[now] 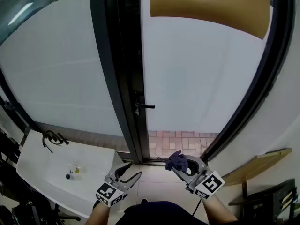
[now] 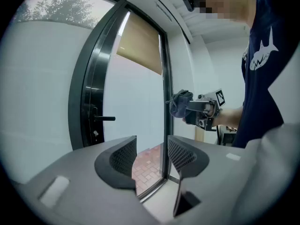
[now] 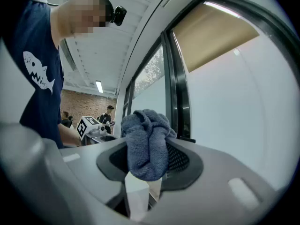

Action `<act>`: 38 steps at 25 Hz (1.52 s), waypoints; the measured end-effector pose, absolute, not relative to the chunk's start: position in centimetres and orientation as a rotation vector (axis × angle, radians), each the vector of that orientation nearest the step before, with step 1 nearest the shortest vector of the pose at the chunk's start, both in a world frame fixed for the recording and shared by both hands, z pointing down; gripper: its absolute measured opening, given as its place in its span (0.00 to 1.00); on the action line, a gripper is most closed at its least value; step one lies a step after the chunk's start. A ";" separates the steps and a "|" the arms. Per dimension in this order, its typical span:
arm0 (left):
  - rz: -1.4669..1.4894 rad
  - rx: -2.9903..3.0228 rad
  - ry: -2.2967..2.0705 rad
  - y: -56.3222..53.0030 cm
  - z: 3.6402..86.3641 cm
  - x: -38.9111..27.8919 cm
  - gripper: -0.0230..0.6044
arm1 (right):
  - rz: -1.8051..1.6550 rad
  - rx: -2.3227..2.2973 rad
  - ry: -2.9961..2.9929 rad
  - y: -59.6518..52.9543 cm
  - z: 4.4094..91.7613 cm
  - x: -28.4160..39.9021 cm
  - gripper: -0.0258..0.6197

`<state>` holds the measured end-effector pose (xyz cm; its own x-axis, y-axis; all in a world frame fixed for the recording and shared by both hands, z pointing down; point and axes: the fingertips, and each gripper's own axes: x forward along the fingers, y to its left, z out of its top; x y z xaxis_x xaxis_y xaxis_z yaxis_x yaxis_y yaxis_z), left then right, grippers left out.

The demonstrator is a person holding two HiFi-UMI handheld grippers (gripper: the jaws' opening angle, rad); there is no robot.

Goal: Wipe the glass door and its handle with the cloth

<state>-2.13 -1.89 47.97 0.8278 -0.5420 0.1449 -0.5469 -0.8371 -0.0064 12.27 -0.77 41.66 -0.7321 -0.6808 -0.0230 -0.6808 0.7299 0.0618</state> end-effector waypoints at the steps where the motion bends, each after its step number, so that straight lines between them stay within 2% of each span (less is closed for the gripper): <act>1: 0.207 2.967 -0.882 -2.0 47.9 -2.6 0.36 | -0.133 1.152 -2.895 -1.4 41.6 12.1 0.28; 17: 0.156 2.953 -0.873 -5.5 48.0 -9.9 0.36 | -0.699 1.087 -2.486 -16.5 33.9 4.7 0.28; 26: 0.128 2.950 -0.903 -7.3 47.8 -9.4 0.36 | -0.934 1.050 -2.268 -28.6 29.9 2.3 0.29; 38: 0.100 2.874 -0.997 -10.4 48.9 -8.6 0.36 | -1.125 0.928 -2.008 -39.0 31.8 -1.7 0.28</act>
